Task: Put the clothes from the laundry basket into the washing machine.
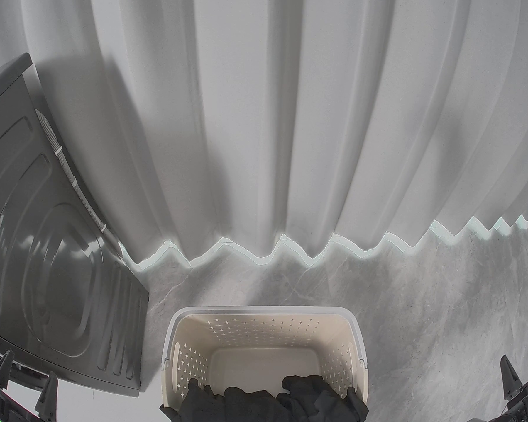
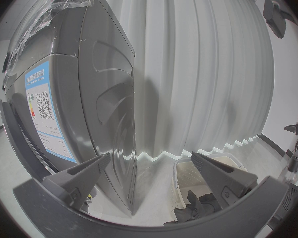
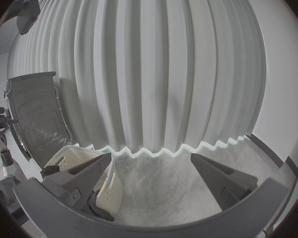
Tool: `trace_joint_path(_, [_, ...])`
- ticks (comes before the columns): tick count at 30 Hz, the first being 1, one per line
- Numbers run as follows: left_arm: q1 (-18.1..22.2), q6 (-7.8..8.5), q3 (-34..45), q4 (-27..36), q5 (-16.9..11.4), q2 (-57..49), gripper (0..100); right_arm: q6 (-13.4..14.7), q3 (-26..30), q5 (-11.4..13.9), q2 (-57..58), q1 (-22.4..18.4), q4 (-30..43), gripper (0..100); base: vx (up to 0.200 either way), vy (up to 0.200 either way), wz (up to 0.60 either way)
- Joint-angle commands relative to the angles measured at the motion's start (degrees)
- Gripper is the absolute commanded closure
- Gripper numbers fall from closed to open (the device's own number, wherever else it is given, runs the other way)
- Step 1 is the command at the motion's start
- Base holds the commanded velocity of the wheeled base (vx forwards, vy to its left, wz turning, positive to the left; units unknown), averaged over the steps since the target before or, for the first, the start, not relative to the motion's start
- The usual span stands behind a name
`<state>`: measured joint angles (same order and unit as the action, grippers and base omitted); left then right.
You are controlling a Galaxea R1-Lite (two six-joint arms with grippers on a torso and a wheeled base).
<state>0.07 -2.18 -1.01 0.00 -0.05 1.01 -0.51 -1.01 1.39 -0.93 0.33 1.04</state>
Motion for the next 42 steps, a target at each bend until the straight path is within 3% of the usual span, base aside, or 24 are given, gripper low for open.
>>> trace_joint_path(1, [0.0, -0.02, 0.9, 0.0, 0.0, -1.0, 0, 0.0, 0.7, 0.0, 0.9, 0.0, 0.0, 0, 0.0, 0.0, 0.0])
trace_joint_path(4, [0.0, -0.02, 0.9, 0.0, 0.0, -1.0, 0, 0.0, 0.7, 0.0, 0.9, 0.0, 0.0, 0, 0.0, 0.0, 0.0])
trace_joint_path(42, [0.0, -0.02, 0.9, 0.0, 0.0, -1.0, 0, 0.0, 0.7, 0.0, 0.9, 0.0, 0.0, 0, -0.2, 0.0, 0.0])
